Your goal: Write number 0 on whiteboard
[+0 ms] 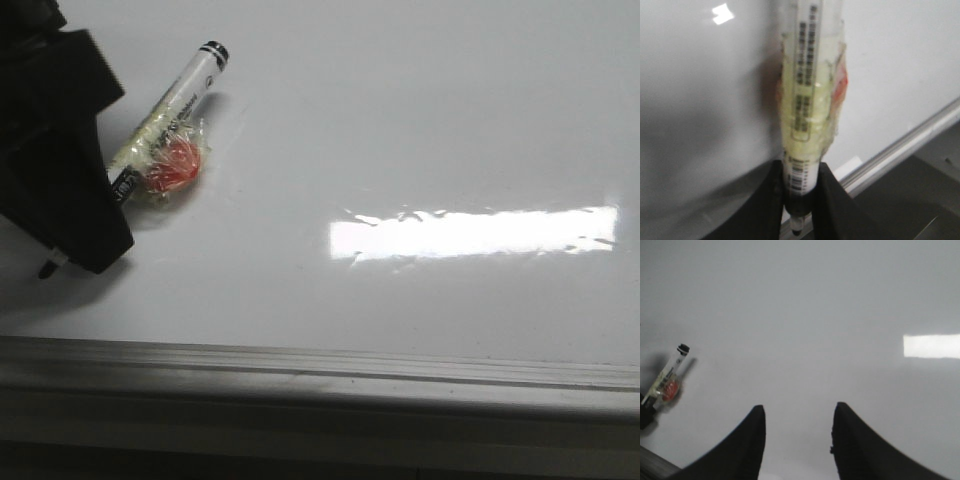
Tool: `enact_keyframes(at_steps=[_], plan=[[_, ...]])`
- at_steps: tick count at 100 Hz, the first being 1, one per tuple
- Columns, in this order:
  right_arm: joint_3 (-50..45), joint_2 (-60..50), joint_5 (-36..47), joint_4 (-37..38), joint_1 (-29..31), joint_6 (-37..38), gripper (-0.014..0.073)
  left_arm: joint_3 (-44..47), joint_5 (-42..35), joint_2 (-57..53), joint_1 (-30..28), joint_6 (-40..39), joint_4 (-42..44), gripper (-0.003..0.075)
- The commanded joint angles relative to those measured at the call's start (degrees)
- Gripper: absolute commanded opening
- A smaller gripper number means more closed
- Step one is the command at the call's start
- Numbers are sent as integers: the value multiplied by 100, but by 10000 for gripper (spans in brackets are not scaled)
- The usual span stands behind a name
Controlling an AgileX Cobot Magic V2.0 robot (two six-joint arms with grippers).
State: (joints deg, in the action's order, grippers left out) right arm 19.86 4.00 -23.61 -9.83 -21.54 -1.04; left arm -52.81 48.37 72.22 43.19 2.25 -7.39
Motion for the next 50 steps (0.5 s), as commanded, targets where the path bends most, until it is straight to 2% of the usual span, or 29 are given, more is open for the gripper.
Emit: enact_keyframes(at_steps=[1, 14, 22, 35, 44, 50], plan=[[647, 339, 211, -73, -19, -562, 269, -132, -254, -381, 295, 795, -38, -20], [1517, 1207, -556, -983, -237, -2115, 269, -132, -286, -824, 974, 1949, 62, -20], [1979, 1899, -1125, -1641, -448, -3189, 271, -132, -327, -1034, 1333, 2270, 276, -20], [2605, 3026, -1556, -2139, -737, -3987, 357, -132, -341, -1312, 1829, 2282, 955, -20], [2922, 3514, -1684, -2208, -907, -4260, 417, -132, -341, -1453, 2013, 2282, 1283, -20], [3091, 3796, -1774, -2298, -1067, -4348, 425, -132, -341, -1543, 2085, 2282, 1495, -20]])
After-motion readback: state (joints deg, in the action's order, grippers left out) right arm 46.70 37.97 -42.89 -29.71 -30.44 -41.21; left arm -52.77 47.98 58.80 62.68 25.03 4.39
